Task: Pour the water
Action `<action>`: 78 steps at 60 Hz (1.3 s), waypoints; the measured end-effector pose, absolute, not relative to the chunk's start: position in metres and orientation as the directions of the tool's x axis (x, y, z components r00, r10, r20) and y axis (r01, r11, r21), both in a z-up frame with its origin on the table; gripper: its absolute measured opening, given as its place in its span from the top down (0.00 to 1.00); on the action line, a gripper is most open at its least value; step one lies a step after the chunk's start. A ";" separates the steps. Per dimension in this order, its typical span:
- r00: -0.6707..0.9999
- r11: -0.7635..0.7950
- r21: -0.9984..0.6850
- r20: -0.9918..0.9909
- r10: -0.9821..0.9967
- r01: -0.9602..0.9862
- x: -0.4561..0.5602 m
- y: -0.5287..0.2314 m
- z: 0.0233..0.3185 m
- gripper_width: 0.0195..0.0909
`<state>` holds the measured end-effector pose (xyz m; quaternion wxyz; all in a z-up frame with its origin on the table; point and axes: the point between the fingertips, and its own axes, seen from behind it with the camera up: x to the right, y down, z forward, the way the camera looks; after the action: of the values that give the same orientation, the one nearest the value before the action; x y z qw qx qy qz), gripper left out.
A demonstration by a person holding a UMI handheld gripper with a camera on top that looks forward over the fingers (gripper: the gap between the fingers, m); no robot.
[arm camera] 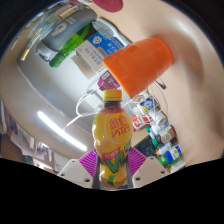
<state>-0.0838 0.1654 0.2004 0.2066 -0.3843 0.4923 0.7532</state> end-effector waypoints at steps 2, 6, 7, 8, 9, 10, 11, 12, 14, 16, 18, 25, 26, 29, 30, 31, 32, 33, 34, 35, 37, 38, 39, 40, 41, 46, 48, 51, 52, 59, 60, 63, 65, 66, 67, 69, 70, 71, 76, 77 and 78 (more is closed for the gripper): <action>-0.629 -0.410 0.596 -0.775 -0.069 -0.690 -0.081 0.168 0.197 0.72; -0.631 -0.382 0.605 -0.773 -0.069 -0.699 -0.079 0.170 0.196 0.72; -0.633 -0.383 0.606 -0.771 -0.069 -0.697 -0.080 0.170 0.197 0.72; -0.635 -0.387 0.607 -0.769 -0.068 -0.694 -0.080 0.170 0.198 0.72; -0.638 -0.392 0.608 -0.768 -0.067 -0.691 -0.081 0.169 0.199 0.72; -0.639 -0.396 0.607 -0.766 -0.065 -0.688 -0.081 0.169 0.200 0.72; -0.639 -0.400 0.607 -0.766 -0.064 -0.687 -0.081 0.169 0.200 0.72; -0.637 -0.402 0.604 -0.768 -0.064 -0.688 -0.082 0.169 0.200 0.72; -0.623 -0.403 0.592 -0.779 -0.064 -0.698 -0.083 0.169 0.199 0.72; -0.590 -0.410 0.559 -0.805 -0.060 -0.721 -0.084 0.169 0.198 0.72; -0.533 -0.421 0.498 -0.845 -0.040 -0.758 -0.086 0.167 0.199 0.72; -0.190 -0.422 0.106 -0.968 0.163 -0.900 -0.076 0.154 0.241 0.73; -0.128 -0.409 0.033 -0.970 0.206 -0.912 -0.072 0.150 0.253 0.73; 0.080 -0.344 -0.205 -0.936 0.344 -0.916 -0.059 0.134 0.286 0.72; 0.156 -0.309 -0.284 -0.912 0.379 -0.908 -0.054 0.131 0.297 0.72; 0.236 -0.267 -0.354 -0.891 0.388 -0.896 -0.052 0.127 0.311 0.72; 0.310 -0.222 -0.424 -0.858 0.409 -0.878 -0.045 0.124 0.321 0.72; 0.383 -0.175 -0.489 -0.821 0.423 -0.855 -0.036 0.122 0.331 0.72; 0.452 -0.126 -0.548 -0.781 0.432 -0.827 -0.027 0.120 0.340 0.72; 0.516 -0.077 -0.602 -0.738 0.435 -0.795 -0.017 0.118 0.348 0.72; 0.629 0.022 -0.693 -0.640 0.441 -0.721 0.009 0.115 0.359 0.72; 0.680 0.065 -0.730 -0.596 0.427 -0.680 0.021 0.114 0.364 0.72; 0.728 0.104 -0.764 -0.552 0.407 -0.637 0.033 0.116 0.372 0.72; 0.769 0.127 -0.792 -0.521 0.372 -0.598 0.038 0.115 0.377 0.72; 0.807 0.156 -0.819 -0.478 0.347 -0.553 0.048 0.116 0.379 0.72; 0.932 0.255 -0.904 -0.293 0.211 -0.342 0.114 0.125 0.364 0.72; 0.956 0.238 -0.929 -0.254 0.147 -0.284 0.130 0.134 0.350 0.72; 0.981 0.191 -0.964 -0.168 0.101 -0.185 0.147 0.145 0.311 0.72; 0.986 0.174 -0.973 -0.139 0.091 -0.153 0.152 0.150 0.296 0.72; 0.998 -0.021 -0.998 -0.058 0.031 -0.057 0.189 0.184 0.179 0.72; 0.997 -0.043 -0.997 -0.063 0.033 -0.061 0.190 0.186 0.168 0.72; 0.997 -0.058 -0.996 -0.068 0.043 -0.066 0.191 0.191 0.140 0.72; 0.997 -0.073 -0.995 -0.065 0.046 -0.062 0.191 0.192 0.127 0.72; 0.997 -0.081 -0.995 -0.061 0.045 -0.058 0.192 0.193 0.120 0.72; 0.997 -0.092 -0.994 -0.058 0.042 -0.054 0.193 0.194 0.113 0.72; 0.998 -0.113 -0.992 -0.056 0.036 -0.052 0.194 0.195 0.101 0.72; 0.998 -0.123 -0.991 -0.057 0.038 -0.052 0.192 0.195 0.096 0.72; 0.997 -0.131 -0.990 -0.058 0.043 -0.052 0.191 0.195 0.091 0.72; 0.998 -0.165 -0.985 -0.048 0.038 -0.041 0.193 0.195 0.073 0.68; 0.998 -0.145 -0.989 -0.046 0.036 -0.040 0.194 0.195 0.077 0.71; 0.999 -0.137 -0.990 -0.043 0.032 -0.039 0.195 0.196 0.077 0.70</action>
<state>0.1950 0.1956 0.0774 0.6571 -0.7533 0.0021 0.0270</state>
